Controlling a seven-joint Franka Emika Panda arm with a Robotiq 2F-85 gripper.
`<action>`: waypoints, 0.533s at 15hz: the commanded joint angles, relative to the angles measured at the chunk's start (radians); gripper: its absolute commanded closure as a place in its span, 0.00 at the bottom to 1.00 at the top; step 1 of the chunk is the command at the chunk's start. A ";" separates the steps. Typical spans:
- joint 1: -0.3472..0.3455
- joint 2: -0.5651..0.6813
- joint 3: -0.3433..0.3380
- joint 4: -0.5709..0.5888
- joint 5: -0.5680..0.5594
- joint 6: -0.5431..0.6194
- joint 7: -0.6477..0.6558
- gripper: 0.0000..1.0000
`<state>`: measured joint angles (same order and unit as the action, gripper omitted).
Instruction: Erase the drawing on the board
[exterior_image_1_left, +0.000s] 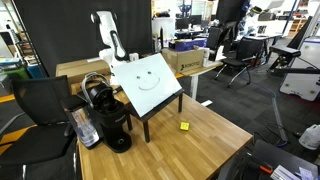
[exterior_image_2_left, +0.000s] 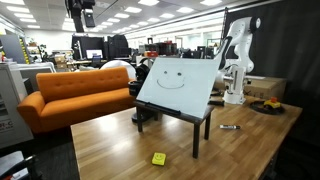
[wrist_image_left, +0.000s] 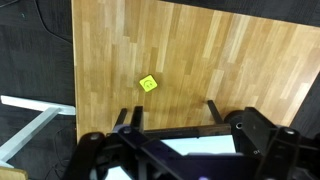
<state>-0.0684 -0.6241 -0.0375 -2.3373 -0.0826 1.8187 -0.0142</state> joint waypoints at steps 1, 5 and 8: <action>0.007 0.019 -0.021 -0.012 -0.002 0.021 -0.029 0.00; -0.002 0.068 -0.057 -0.044 -0.012 0.068 -0.073 0.00; -0.008 0.121 -0.094 -0.058 -0.017 0.128 -0.130 0.00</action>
<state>-0.0697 -0.5389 -0.1114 -2.3921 -0.0864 1.8986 -0.0895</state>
